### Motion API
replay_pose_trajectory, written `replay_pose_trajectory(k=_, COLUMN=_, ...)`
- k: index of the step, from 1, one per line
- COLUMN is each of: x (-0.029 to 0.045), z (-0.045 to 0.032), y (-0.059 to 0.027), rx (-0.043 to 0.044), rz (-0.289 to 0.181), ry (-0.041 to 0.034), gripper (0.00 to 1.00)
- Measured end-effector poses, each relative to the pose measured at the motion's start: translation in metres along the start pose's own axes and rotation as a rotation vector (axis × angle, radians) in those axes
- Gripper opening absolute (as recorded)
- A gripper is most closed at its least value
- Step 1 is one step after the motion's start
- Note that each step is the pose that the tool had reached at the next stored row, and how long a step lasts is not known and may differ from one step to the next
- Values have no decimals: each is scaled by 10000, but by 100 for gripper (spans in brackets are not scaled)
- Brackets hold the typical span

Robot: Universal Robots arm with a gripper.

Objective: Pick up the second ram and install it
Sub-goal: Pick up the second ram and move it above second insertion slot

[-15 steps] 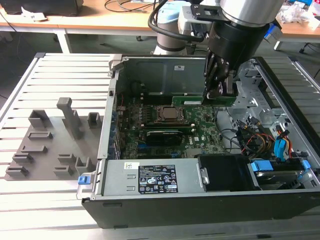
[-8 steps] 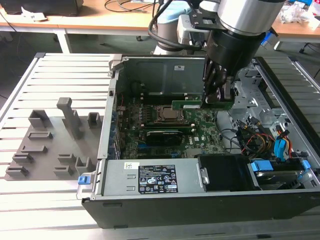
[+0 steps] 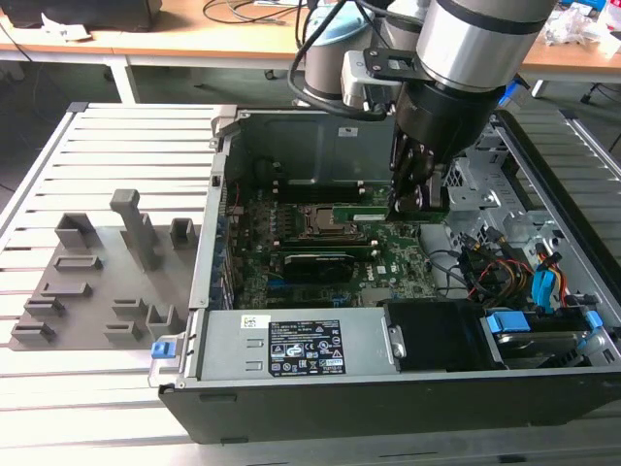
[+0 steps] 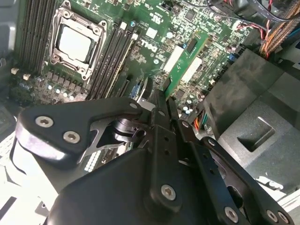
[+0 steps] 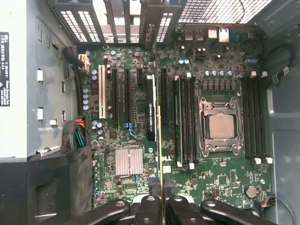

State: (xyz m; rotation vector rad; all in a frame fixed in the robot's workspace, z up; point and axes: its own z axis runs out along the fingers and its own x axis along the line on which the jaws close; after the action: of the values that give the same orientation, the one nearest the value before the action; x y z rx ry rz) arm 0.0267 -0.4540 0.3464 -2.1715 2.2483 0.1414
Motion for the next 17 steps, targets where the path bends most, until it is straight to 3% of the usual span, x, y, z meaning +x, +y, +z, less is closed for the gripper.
replay_pose_trajectory(k=3, x=5, z=71, y=-4, rx=0, rz=0, ry=-1, gripper=14)
replay_pose_trajectory(k=10, x=10, z=137, y=-8, rx=0, rz=0, ry=-1, gripper=14)
replay_pose_trajectory(k=14, x=13, z=225, y=-13, rx=0, rz=0, ry=-1, gripper=14)
replay_pose_trajectory(k=15, x=2, z=241, y=-12, rx=1, rz=3, ry=7, gripper=14)
replay_pose_trajectory(k=17, x=-102, z=261, y=35, rx=1, rz=1, ry=16, gripper=14)
